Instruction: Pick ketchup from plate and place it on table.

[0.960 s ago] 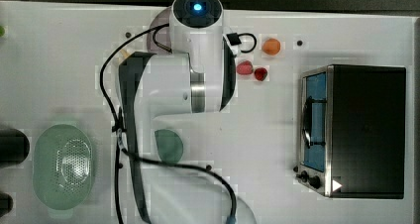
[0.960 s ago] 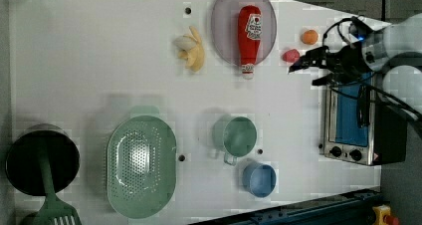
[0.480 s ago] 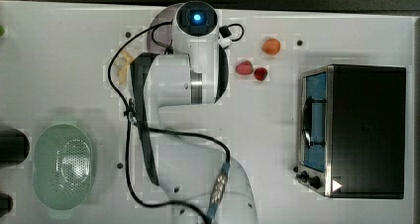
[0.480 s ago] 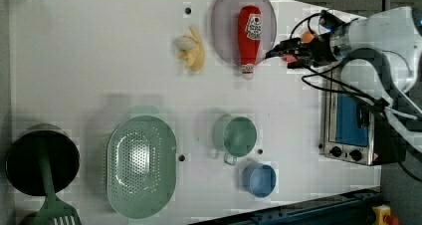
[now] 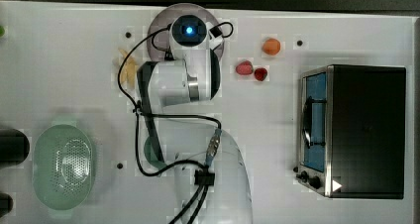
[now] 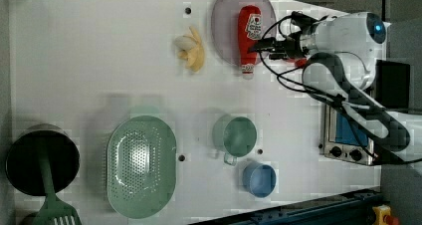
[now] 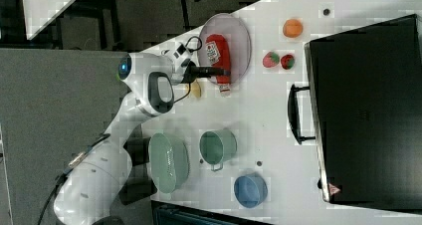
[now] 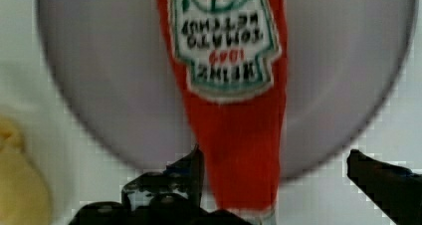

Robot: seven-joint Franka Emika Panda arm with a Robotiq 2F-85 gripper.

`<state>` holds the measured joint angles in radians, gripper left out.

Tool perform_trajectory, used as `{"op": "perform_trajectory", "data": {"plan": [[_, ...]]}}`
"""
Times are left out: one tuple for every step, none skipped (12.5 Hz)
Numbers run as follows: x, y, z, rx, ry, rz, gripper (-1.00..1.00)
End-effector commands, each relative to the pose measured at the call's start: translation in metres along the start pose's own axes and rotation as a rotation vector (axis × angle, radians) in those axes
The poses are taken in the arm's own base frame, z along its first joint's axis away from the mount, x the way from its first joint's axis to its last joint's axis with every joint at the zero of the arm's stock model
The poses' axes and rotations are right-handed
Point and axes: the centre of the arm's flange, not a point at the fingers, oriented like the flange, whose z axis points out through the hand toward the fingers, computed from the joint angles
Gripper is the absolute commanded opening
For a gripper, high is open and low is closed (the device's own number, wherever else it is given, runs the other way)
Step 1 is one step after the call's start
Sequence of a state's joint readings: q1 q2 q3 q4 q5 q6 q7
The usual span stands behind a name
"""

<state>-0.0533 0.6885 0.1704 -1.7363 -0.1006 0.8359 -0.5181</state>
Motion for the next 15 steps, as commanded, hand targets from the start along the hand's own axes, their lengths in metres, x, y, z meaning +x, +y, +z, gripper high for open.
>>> {"op": "perform_trajectory", "data": {"plan": [[0.020, -0.014, -0.006, 0.017, 0.095, -0.085, 1.00], [0.022, -0.014, 0.001, 0.012, 0.108, -0.095, 1.00], [0.023, -0.014, 0.007, 0.008, 0.122, -0.107, 1.00], [0.025, -0.015, 0.012, 0.006, 0.135, -0.116, 1.00], [0.026, -0.015, 0.017, 0.008, 0.142, -0.119, 1.00], [0.026, -0.016, 0.023, 0.008, 0.135, -0.119, 1.00], [0.026, -0.016, 0.028, 0.009, 0.133, -0.119, 1.00], [0.027, -0.017, 0.029, 0.011, 0.137, -0.121, 0.91], [0.027, -0.018, 0.029, 0.011, 0.140, -0.121, 0.68], [0.028, -0.016, 0.028, 0.010, 0.141, -0.119, 0.42], [0.029, -0.017, 0.025, 0.010, 0.147, -0.119, 0.21], [0.031, -0.016, 0.023, 0.011, 0.151, -0.118, 0.21], [0.033, -0.017, 0.020, 0.012, 0.158, -0.118, 0.21], [0.036, -0.019, 0.011, 0.015, 0.173, -0.118, 0.21], [0.041, -0.020, -0.002, 0.017, 0.195, -0.117, 0.21]]}}
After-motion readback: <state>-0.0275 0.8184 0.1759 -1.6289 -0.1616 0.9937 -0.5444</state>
